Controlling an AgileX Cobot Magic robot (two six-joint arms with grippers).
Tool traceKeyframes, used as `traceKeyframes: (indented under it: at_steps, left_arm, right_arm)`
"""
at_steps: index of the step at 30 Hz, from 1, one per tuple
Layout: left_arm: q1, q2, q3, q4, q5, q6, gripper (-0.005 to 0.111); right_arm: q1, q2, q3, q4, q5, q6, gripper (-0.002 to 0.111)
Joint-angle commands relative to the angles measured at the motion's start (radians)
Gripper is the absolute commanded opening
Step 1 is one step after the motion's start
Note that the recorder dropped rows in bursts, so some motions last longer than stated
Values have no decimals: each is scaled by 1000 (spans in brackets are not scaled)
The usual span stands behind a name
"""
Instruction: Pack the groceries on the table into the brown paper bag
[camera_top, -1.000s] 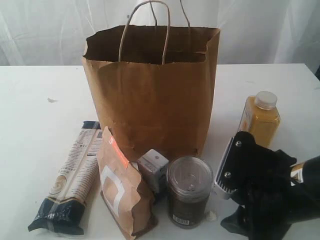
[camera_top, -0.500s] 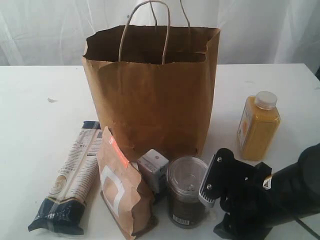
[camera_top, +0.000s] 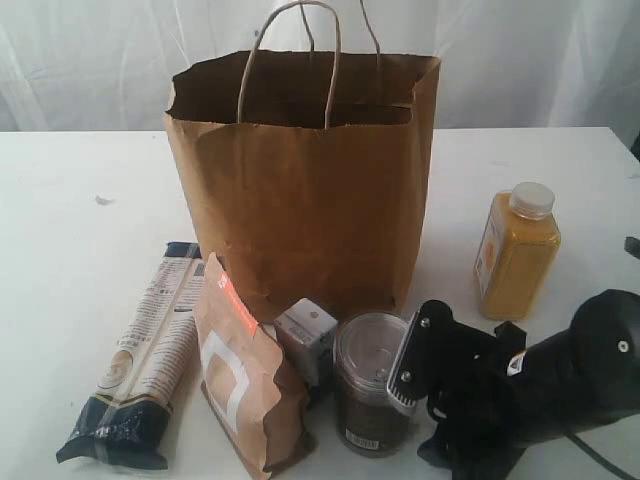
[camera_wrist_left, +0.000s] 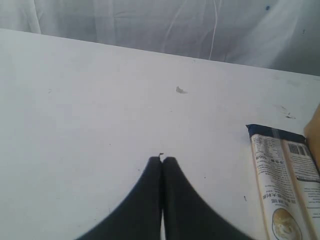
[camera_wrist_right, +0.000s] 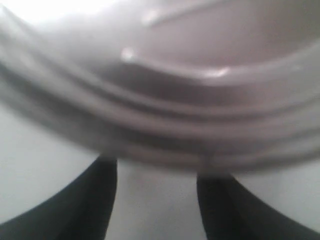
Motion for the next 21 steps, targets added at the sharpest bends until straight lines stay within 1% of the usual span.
traceKeyframes:
  at_steps: [1,13,21]
  left_arm:
    - [-8,-4,4,-4,-3,-3,0]
    - [-8,-4,4,-4,-3,-3,0]
    - [-8,-4,4,-4,-3,-3,0]
  right_arm:
    - [-7,3,4,11,-39,-11,47]
    - [-7,12,4,30,-34,-15,47]
    - [-7,118,-46,51,-28,-38,47]
